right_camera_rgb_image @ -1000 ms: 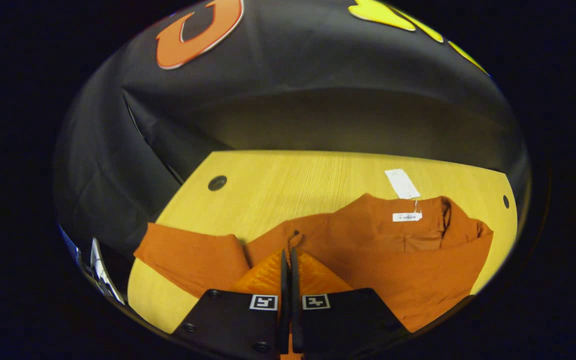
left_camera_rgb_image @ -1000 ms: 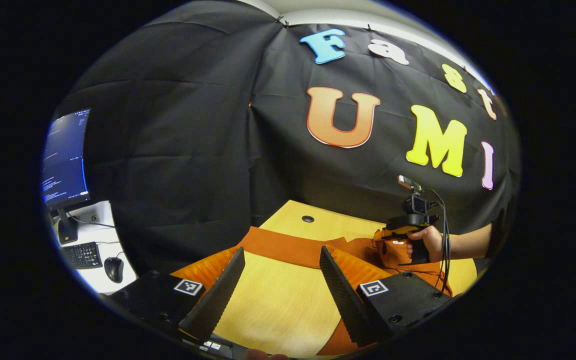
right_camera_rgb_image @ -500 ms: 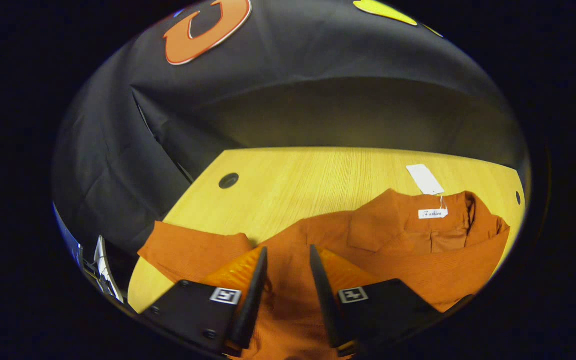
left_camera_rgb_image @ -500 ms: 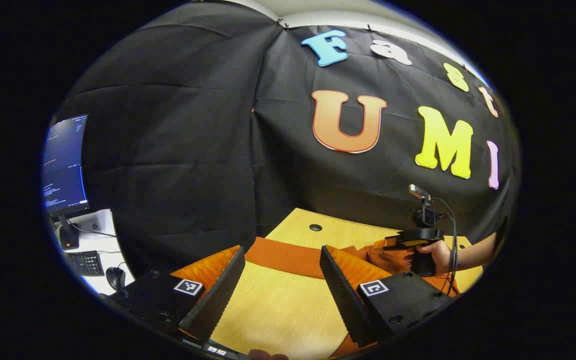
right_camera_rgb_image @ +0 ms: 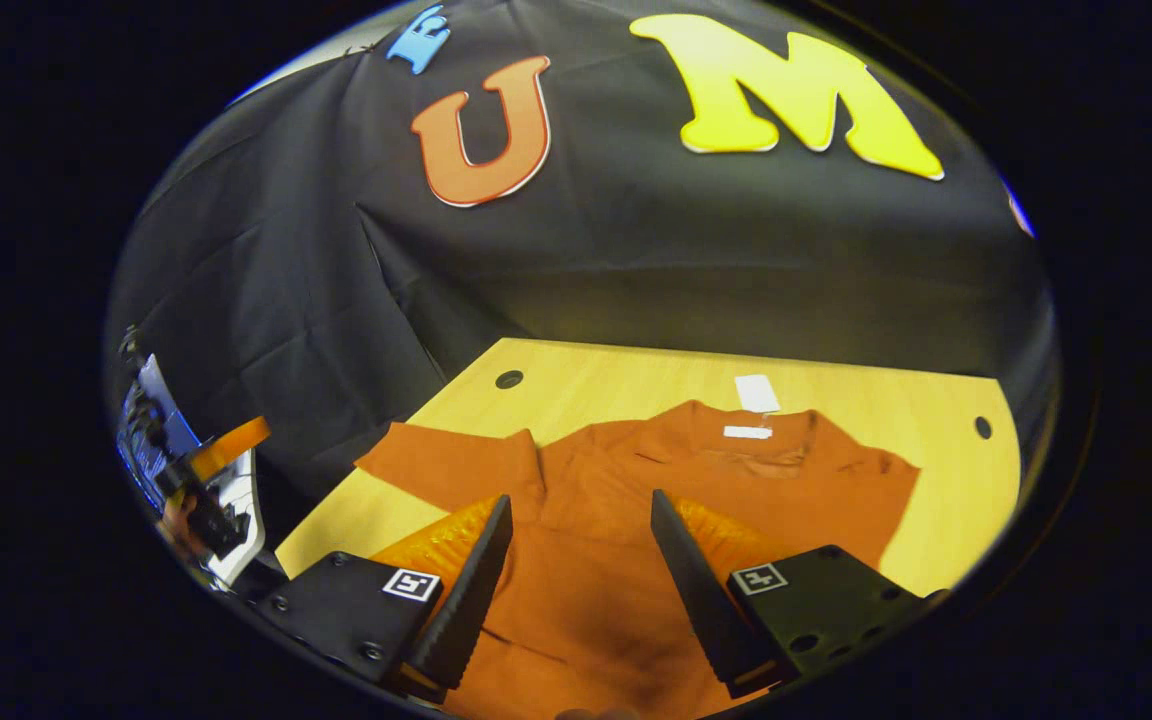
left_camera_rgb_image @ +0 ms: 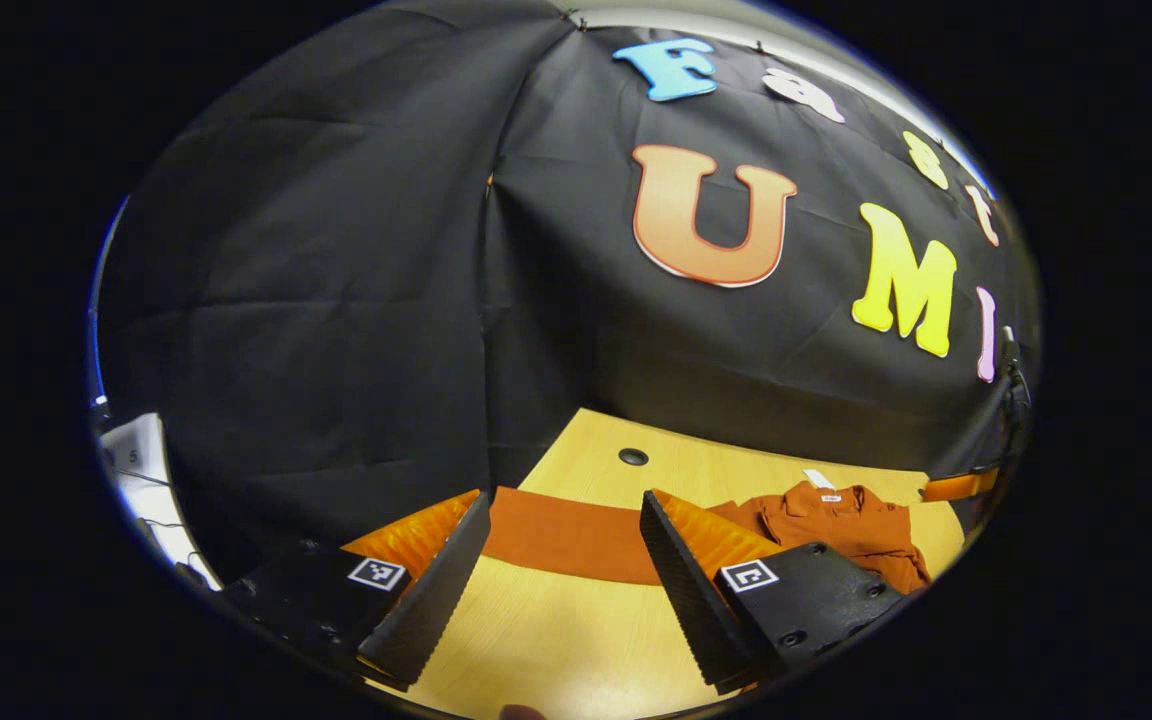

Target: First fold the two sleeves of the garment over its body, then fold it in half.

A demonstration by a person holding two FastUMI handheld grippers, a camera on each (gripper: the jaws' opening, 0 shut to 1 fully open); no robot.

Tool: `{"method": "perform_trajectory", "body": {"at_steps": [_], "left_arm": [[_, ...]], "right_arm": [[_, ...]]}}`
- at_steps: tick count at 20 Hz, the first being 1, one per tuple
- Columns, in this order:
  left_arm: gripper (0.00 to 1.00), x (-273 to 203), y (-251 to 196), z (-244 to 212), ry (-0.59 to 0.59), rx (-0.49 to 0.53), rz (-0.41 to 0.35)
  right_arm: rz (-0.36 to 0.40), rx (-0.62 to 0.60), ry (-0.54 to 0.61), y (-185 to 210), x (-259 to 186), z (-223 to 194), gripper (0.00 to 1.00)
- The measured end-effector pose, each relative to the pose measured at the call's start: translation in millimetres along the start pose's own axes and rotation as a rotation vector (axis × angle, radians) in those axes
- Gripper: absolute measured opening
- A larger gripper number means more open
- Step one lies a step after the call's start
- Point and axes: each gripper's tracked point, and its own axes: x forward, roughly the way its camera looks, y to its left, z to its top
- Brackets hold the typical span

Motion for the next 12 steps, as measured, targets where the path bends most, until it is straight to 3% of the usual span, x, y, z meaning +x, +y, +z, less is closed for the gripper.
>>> {"method": "perform_trajectory", "body": {"at_steps": [1, 4, 5, 6, 7, 10, 11, 12], "left_arm": [[0.98, 19, 7, 0, 0.017, -0.038, -0.023], [0.98, 71, 34, -20, 0.095, -0.146, -0.061], [0.98, 96, 51, -37, 0.14, -0.155, -0.037], [0.99, 110, 61, -46, 0.166, -0.151, -0.023], [1.0, 125, 72, -59, 0.197, -0.149, -0.009], [0.99, 160, 81, -101, 0.308, -0.158, -0.021], [0.99, 167, 83, -111, 0.338, -0.164, -0.03], [0.99, 169, 83, -118, 0.361, -0.174, -0.039]], "right_arm": [[-0.023, 0.014, -0.012, -11, -22, 1, 0.9], [-0.097, 0.057, -0.073, -39, -74, 12, 0.9], [-0.129, 0.072, -0.093, -48, -90, 14, 0.9], [-0.149, 0.087, -0.107, -53, -103, 14, 0.83], [-0.165, 0.106, -0.116, -57, -113, 14, 0.9], [-0.217, 0.128, -0.1, -74, -139, -1, 0.9], [-0.246, 0.118, -0.078, -82, -145, -10, 0.83], [-0.274, 0.111, -0.056, -92, -152, -21, 0.9]]}}
